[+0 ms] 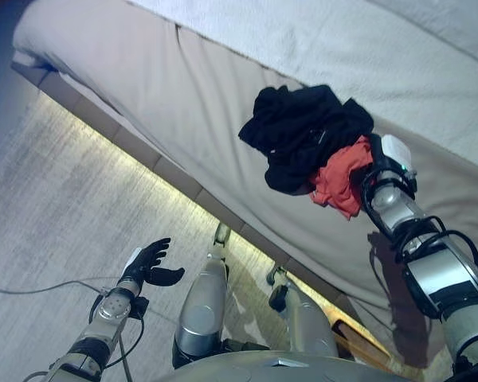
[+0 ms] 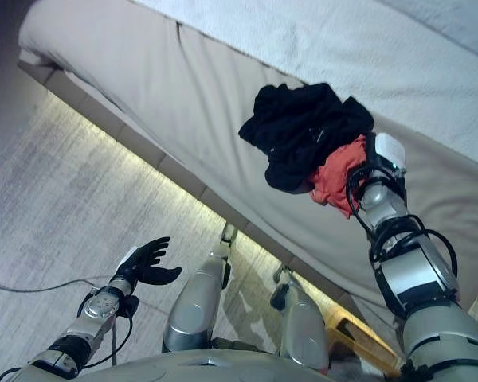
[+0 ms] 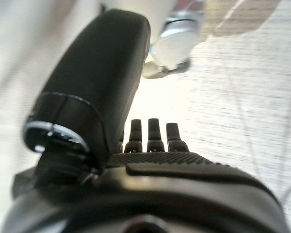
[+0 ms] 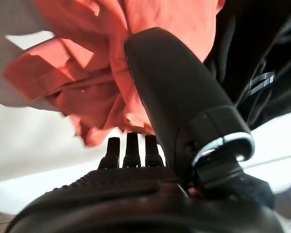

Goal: Pick up the clothes from the bed and place them into the basket

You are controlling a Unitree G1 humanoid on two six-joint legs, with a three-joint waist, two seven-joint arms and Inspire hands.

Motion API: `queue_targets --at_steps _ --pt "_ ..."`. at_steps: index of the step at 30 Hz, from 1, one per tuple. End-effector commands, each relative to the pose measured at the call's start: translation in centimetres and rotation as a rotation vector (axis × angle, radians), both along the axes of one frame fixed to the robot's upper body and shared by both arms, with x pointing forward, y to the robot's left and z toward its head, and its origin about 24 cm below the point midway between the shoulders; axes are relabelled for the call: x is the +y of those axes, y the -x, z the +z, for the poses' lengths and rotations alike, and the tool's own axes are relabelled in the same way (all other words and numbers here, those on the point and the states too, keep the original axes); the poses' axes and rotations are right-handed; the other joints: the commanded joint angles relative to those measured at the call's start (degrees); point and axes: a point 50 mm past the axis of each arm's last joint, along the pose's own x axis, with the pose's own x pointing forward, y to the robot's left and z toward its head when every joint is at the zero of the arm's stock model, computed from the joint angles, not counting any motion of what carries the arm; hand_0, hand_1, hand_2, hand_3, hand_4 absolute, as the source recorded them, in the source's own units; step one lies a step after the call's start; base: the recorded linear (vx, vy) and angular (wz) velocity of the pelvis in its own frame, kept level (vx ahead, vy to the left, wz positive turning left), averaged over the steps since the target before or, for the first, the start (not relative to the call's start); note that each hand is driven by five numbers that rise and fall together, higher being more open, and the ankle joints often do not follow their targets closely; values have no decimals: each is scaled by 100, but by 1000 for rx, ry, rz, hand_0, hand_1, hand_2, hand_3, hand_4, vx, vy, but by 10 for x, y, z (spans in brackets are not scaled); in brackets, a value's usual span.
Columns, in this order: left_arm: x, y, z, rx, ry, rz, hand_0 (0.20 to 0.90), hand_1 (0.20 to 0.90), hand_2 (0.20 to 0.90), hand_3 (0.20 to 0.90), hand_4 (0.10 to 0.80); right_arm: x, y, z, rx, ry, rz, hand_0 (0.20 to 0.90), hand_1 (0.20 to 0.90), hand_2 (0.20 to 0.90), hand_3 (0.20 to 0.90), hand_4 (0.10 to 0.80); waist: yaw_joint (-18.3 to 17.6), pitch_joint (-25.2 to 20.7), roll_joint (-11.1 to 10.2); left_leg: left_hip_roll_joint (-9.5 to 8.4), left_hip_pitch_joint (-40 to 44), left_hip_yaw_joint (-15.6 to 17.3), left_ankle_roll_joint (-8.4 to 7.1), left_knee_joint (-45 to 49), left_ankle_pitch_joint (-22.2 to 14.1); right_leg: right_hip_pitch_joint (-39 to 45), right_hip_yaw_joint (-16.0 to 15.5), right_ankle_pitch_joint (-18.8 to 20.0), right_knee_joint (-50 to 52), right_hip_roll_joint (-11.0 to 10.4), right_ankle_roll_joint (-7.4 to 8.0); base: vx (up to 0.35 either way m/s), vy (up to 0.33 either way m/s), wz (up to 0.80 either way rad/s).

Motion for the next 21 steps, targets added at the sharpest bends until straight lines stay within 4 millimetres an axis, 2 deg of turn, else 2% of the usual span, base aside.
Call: queue_targets --at_steps 1,7,8,9,10,11,12,13,15,21 --pt "6 13 -2 -3 0 13 900 900 900 900 800 -27 -3 49 -68 153 -36 900 900 900 900 800 110 -287 254 239 -208 301 10 168 -196 -622 103 -462 1075 -185 -60 -61 -23 -3" --pt "9 4 5 -25 19 16 900 900 900 900 800 -24 -9 57 -34 57 -53 900 900 900 900 800 118 -178 387 251 -749 281 21 445 -121 -1165 185 -496 1415 -222 -104 -22 -15 -2" --pt "9 4 6 -30 20 11 900 900 900 900 800 -24 -10 55 -15 28 -58 900 900 900 900 800 117 -160 393 268 -752 254 -18 522 -279 -1179 268 -683 1536 -205 -58 0 0 0" --pt "9 3 7 -37 22 11 900 900 900 900 800 -24 -9 52 -4 3 -61 900 900 900 900 800 119 -133 423 271 -842 271 16 499 -100 -1238 209 -530 1489 -204 -132 0 0 0" --pt "9 2 8 -46 28 15 900 900 900 900 800 -24 -9 48 15 -33 -60 900 900 900 900 800 120 -122 444 281 -867 270 18 496 -88 -1269 225 -547 1512 -187 -147 -102 27 -2" --pt "9 1 10 -56 34 14 900 900 900 900 800 -24 -8 43 31 -38 -65 834 834 834 823 723 120 -113 473 287 -877 258 20 491 -73 -1281 234 -563 1531 -168 -163 0 0 0" --pt "9 0 11 -62 38 15 900 900 900 900 800 -25 -6 39 20 -62 -77 333 333 333 238 138 118 -107 491 291 -867 256 21 491 -67 -1274 241 -579 1547 -158 -174 6 20 -3" --pt "9 0 12 -65 42 18 900 900 900 900 800 -27 -4 34 3 -104 -96 300 300 300 200 100 114 -113 510 300 -841 254 20 478 -60 -1244 235 -587 1538 -149 -183 0 0 0" --pt "10 3 12 -63 41 19 900 900 900 900 800 -32 1 28 -31 -165 -140 300 300 300 200 100 105 -132 538 312 -759 252 6 448 -64 -1141 220 -605 1490 -139 -188 33 8 -2" --pt "8 14 5 -43 41 20 900 900 900 900 800 -54 14 29 -241 -409 -291 300 300 300 200 100 57 -238 537 395 -464 313 -76 271 -42 -762 196 -571 1158 -67 -177 27 6 0"
